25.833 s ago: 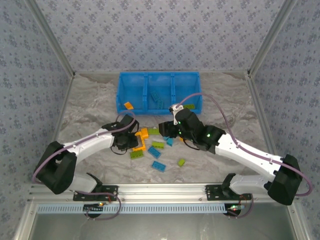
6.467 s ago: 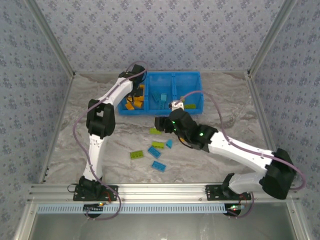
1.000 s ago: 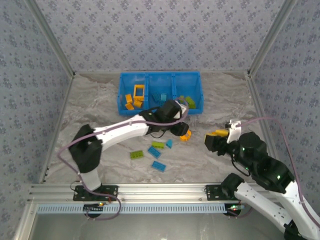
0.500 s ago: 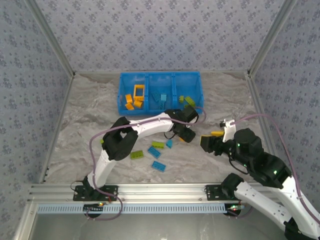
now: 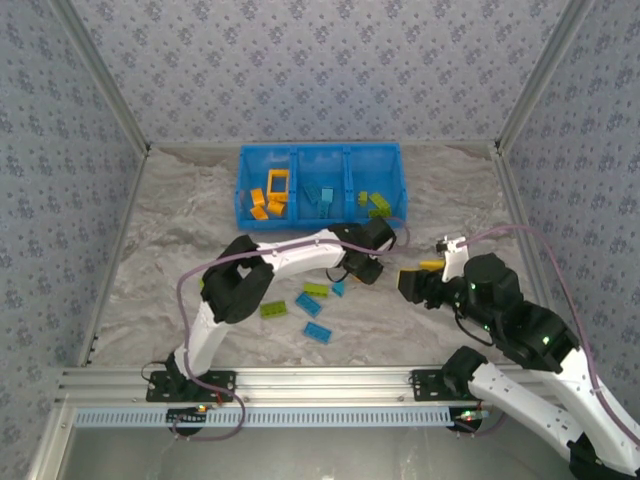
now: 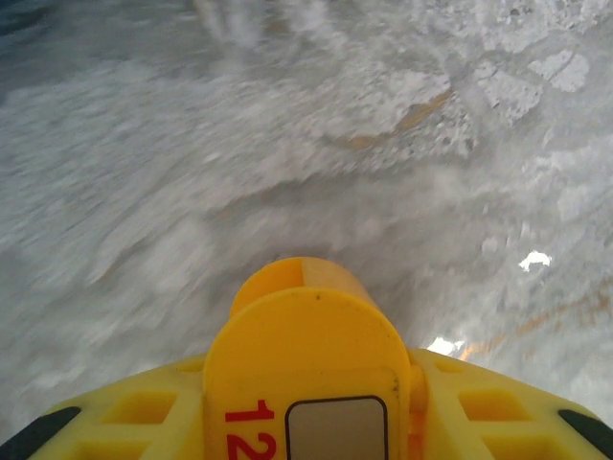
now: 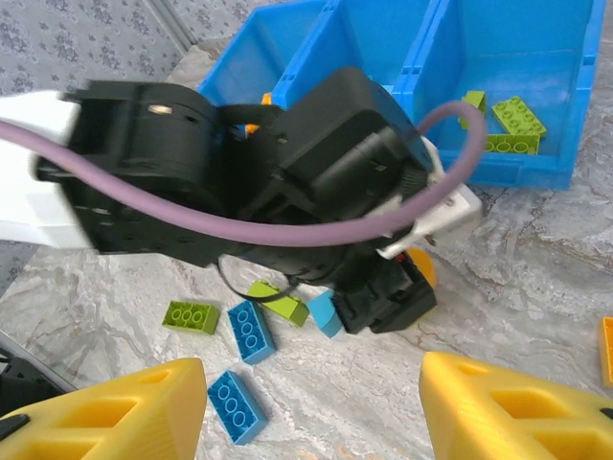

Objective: Sort the legos into containers by color

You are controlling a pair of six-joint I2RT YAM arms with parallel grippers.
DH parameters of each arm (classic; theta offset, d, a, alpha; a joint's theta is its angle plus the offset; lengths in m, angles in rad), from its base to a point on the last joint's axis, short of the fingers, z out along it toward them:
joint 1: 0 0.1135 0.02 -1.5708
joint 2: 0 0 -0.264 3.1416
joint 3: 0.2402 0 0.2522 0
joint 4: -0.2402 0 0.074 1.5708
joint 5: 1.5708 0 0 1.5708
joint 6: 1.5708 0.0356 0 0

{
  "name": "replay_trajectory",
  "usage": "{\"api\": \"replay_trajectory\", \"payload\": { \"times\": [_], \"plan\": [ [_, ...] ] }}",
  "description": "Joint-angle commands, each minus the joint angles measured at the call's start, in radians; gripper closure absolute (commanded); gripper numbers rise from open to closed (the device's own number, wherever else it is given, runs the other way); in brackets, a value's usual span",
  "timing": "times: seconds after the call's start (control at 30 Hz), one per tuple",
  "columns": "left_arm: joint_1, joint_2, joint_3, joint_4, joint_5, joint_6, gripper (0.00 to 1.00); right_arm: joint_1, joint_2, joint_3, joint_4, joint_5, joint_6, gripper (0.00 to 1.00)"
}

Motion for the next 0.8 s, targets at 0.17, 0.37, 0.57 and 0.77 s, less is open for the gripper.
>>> {"api": "replay_trajectory", "payload": {
  "times": [0.17, 0.37, 0.57, 0.77],
  "plan": [
    [0.192, -0.451, -0.142, -0.060, -0.089, -0.126, 0.60, 0.090, 0.218, 0.066, 0.210, -0.065, -0.051, 0.38],
    [0.444, -0.460, -0.117, -0.097, -0.137, -0.129, 0.60, 0.195, 0.420, 0.127, 0.422, 0.072, -0.059, 0.39],
    [0.597, -0.223, 0.091, -0.115, -0.246, -0.138, 0.63, 0.210, 0.544, 0.196, 0.501, 0.128, -0.034, 0.41],
    [0.628, 0.024, 0.385, -0.185, -0.321, -0.109, 0.64, 0.206, 0.590, 0.203, 0.502, 0.125, -0.010, 0.41]
  ]
}}
